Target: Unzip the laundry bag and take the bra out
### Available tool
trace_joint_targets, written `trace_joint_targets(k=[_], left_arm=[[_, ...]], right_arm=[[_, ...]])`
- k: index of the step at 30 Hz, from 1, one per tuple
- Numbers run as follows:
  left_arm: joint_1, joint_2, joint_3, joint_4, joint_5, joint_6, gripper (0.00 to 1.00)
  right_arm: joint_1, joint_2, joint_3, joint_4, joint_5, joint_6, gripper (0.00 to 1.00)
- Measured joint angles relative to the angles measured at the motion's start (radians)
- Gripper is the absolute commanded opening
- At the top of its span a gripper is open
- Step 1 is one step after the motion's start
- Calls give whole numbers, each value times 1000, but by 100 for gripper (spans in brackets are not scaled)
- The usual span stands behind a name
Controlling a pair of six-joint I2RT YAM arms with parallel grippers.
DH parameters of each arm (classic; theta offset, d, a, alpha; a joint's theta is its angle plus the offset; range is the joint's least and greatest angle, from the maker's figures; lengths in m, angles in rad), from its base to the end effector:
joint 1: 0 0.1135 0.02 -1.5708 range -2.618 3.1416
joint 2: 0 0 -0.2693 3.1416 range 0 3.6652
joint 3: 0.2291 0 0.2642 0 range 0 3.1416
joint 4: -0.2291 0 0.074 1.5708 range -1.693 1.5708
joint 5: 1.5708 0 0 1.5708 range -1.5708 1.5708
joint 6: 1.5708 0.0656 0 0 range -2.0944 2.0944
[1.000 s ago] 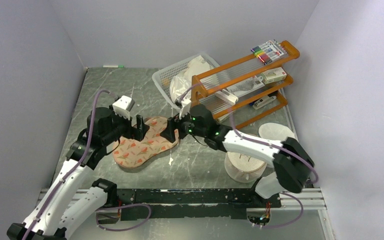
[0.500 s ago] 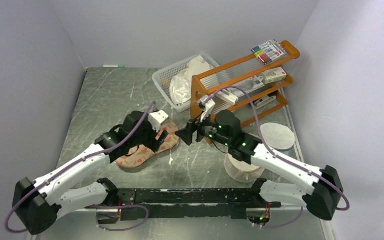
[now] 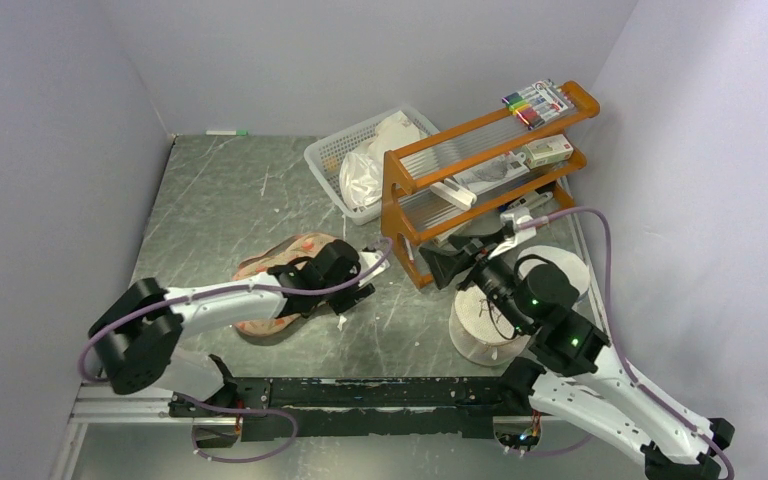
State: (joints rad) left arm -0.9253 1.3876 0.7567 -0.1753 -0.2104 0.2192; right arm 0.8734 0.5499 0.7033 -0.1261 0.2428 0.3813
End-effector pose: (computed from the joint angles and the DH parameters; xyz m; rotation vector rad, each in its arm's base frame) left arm 0.1973 -0.2392 0.1753 1.1908 2.0332 -0.0940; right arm 0.1233 0.1226 0.3566 -0.1937 1.5889 0.8012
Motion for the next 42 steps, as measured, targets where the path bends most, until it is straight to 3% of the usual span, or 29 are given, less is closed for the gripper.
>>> trace_joint_targets(k=[5, 8, 15, 20, 33, 42], left_arm=[[-8, 139, 14, 27, -21, 18, 81], [-8, 171, 15, 40, -33, 18, 73], [-9, 184, 16, 64, -103, 28, 34], [-9, 121, 16, 65, -115, 35, 13], [-9, -4, 33, -4, -69, 23, 7], [-8, -98, 33, -13, -38, 23, 7]], right_arm=[[0, -59, -11, -50, 56, 1, 70], [0, -56, -13, -76, 71, 2, 70], [0, 2, -19, -117, 89, -2, 70], [0, 53, -19, -185, 106, -4, 70], [0, 96, -92, -185, 10, 23, 67], [-1, 220, -279, 51, -149, 71, 64]])
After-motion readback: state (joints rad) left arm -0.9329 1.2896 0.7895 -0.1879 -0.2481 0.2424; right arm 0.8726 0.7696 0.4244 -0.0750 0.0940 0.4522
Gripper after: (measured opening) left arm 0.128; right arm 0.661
